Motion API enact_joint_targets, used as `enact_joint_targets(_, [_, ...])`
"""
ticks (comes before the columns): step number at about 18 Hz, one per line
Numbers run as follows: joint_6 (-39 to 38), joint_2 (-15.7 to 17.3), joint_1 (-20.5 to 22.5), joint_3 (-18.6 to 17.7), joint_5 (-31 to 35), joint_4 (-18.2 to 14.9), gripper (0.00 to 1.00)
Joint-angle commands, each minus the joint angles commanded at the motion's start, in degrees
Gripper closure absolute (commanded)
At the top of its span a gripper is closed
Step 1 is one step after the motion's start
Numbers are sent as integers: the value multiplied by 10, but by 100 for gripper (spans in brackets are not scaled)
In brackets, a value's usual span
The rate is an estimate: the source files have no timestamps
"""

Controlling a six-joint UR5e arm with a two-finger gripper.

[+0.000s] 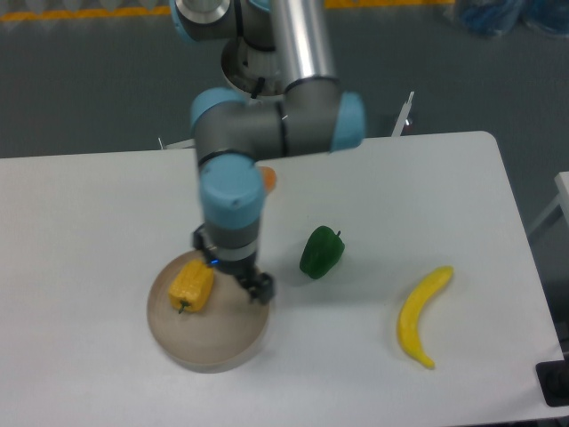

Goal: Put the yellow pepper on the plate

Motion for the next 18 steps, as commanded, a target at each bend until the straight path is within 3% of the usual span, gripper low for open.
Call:
enact_joint_targets(9, [252, -25, 138, -5, 3, 5, 0])
enact_joint_targets(18, [330, -40, 162, -7, 28, 12, 0])
